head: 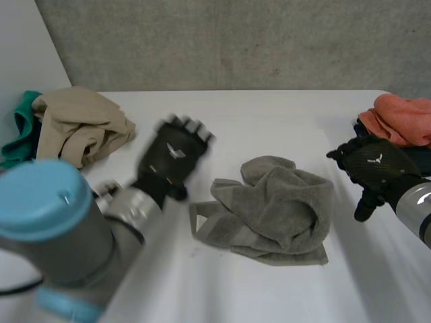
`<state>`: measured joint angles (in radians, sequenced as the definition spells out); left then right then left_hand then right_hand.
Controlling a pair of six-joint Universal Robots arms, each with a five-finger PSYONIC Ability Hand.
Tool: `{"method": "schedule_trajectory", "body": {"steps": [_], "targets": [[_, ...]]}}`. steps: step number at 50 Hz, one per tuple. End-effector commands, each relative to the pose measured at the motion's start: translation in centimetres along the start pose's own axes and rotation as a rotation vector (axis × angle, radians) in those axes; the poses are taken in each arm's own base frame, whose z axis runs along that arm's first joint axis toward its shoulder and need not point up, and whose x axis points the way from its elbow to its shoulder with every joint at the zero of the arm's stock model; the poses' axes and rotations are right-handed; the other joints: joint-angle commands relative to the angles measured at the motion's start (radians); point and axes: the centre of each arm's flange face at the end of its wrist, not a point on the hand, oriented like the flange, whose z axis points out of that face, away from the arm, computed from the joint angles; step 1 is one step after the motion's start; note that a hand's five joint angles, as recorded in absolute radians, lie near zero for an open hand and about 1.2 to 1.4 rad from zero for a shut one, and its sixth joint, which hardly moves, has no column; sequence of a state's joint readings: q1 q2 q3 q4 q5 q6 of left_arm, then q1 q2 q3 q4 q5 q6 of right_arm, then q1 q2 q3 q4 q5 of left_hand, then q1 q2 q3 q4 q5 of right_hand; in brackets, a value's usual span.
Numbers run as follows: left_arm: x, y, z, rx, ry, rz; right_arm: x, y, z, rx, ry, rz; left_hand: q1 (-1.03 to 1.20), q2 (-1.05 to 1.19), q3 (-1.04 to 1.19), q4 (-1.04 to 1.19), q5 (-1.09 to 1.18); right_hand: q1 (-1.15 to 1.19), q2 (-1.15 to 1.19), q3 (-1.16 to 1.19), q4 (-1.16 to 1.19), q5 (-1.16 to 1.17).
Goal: Fold the laundry.
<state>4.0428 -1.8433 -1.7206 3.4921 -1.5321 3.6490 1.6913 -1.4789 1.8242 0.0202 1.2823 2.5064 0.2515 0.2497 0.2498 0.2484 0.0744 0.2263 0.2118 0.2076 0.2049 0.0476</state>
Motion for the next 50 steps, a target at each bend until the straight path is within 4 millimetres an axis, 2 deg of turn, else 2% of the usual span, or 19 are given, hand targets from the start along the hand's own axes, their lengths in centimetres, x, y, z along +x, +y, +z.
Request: {"method": "schedule_trajectory", "body": {"steps": [1, 5, 9, 12, 15, 19, 20, 21, 23, 27, 28, 31, 32, 35, 36, 40, 43, 45, 50], "targets": [[5.8, 0.9, -1.9, -0.099, 0.208, -0.174, -1.1, 0.7, -0.4, -0.032, -0.086, 0.014, 0.117, 0.119, 0.119, 0.120, 0.120, -0.052, -0.037, -0.033, -0.030, -0.048], [7.2, 2.9, -0.2, -0.151, 0.222, -0.170, -2.0, 1.1, -0.3, -0.018, -0.134, 0.039, 0.281, 0.283, 0.283, 0.285, 0.284, -0.052, -0.037, -0.033, -0.030, -0.048], [7.9, 4.4, 1.0, -0.189, 0.224, -0.163, -2.6, 2.0, 0.8, 0.003, -0.130, 0.084, 0.408, 0.410, 0.409, 0.411, 0.410, -0.052, -0.037, -0.033, -0.030, -0.048], [7.9, 4.7, 1.5, -0.191, 0.205, -0.152, -2.9, 2.3, 1.4, 0.020, -0.127, 0.124, 0.508, 0.510, 0.509, 0.511, 0.510, 0.023, 0.037, 0.041, 0.044, 0.027], [7.6, 4.5, 2.1, -0.172, 0.160, -0.145, -3.5, 2.5, 1.8, 0.026, -0.148, 0.175, 0.745, 0.747, 0.747, 0.748, 0.748, 0.190, 0.204, 0.209, 0.211, 0.194], [6.8, 3.7, 3.0, -0.105, 0.076, -0.143, -3.8, 2.8, 2.3, 0.029, -0.154, 0.196, 1.133, 1.135, 1.134, 1.136, 1.135, 0.688, 0.703, 0.707, 0.710, 0.692], [6.7, 3.7, 3.1, -0.099, 0.065, -0.139, -3.6, 2.7, 2.5, 0.040, -0.144, 0.193, 1.145, 1.146, 1.146, 1.148, 1.147, 0.934, 0.948, 0.952, 0.955, 0.938], [6.5, 3.6, 3.2, -0.088, 0.047, -0.131, -3.4, 2.7, 2.6, 0.043, -0.139, 0.191, 1.145, 1.147, 1.146, 1.148, 1.147, 1.055, 1.070, 1.074, 1.077, 1.059], [6.4, 3.6, 3.3, -0.083, 0.039, -0.116, -3.1, 2.4, 2.6, 0.057, -0.122, 0.183, 1.145, 1.147, 1.146, 1.148, 1.147, 1.170, 1.184, 1.189, 1.191, 1.174], [6.0, 2.8, 3.0, -0.069, 0.029, -0.072, -1.0, -0.5, 1.7, 0.154, -0.045, 0.129, 1.145, 1.147, 1.146, 1.148, 1.147, 1.170, 1.184, 1.189, 1.191, 1.174], [5.4, 1.8, 2.7, -0.045, 0.012, -0.066, 0.0, -2.1, 1.0, 0.207, -0.011, 0.105, 1.145, 1.147, 1.146, 1.148, 1.147, 1.170, 1.184, 1.189, 1.191, 1.174], [3.7, -1.0, 1.9, 0.024, -0.030, -0.075, 1.4, -4.3, 0.0, 0.283, 0.040, 0.067, 1.145, 1.147, 1.146, 1.148, 1.147, 1.170, 1.184, 1.189, 1.191, 1.174], [2.6, -3.0, 1.3, 0.077, -0.060, -0.085, 2.3, -5.9, -0.6, 0.336, 0.073, 0.044, 1.145, 1.147, 1.146, 1.148, 1.147, 1.170, 1.184, 1.189, 1.191, 1.174], [0.7, -6.1, 0.1, 0.164, -0.108, -0.099, 3.9, -8.8, -2.1, 0.427, 0.130, 0.009, 1.145, 1.147, 1.146, 1.148, 1.147, 1.170, 1.184, 1.189, 1.191, 1.174], [-0.6, -8.0, -0.7, 0.220, -0.141, -0.108, 4.8, -10.4, -2.9, 0.475, 0.160, -0.006, 1.145, 1.147, 1.146, 1.148, 1.147, 1.170, 1.184, 1.189, 1.191, 1.174], [-2.7, -10.8, -2.2, 0.304, -0.194, -0.118, 5.9, -12.1, -3.1, 0.529, 0.187, -0.014, 1.145, 1.147, 1.146, 1.148, 1.147, 1.170, 1.184, 1.189, 1.191, 1.174], [-3.0, -10.9, -2.3, 0.305, -0.202, -0.116, 5.9, -12.3, -1.7, 0.533, 0.169, 0.005, 1.145, 1.147, 1.146, 1.148, 1.147, 1.170, 1.184, 1.189, 1.191, 1.174], [-3.3, -10.4, -2.1, 0.287, -0.215, -0.116, 5.4, -12.6, 0.1, 0.552, 0.151, 0.019, 1.145, 1.147, 1.146, 1.148, 1.147, 1.170, 1.184, 1.189, 1.191, 1.174], [-4.0, -7.9, -1.3, 0.198, -0.244, -0.130, 3.8, -12.9, 4.4, 0.623, 0.137, 0.039, 1.145, 1.147, 1.146, 1.148, 1.147, 1.170, 1.184, 1.189, 1.191, 1.174]]}}
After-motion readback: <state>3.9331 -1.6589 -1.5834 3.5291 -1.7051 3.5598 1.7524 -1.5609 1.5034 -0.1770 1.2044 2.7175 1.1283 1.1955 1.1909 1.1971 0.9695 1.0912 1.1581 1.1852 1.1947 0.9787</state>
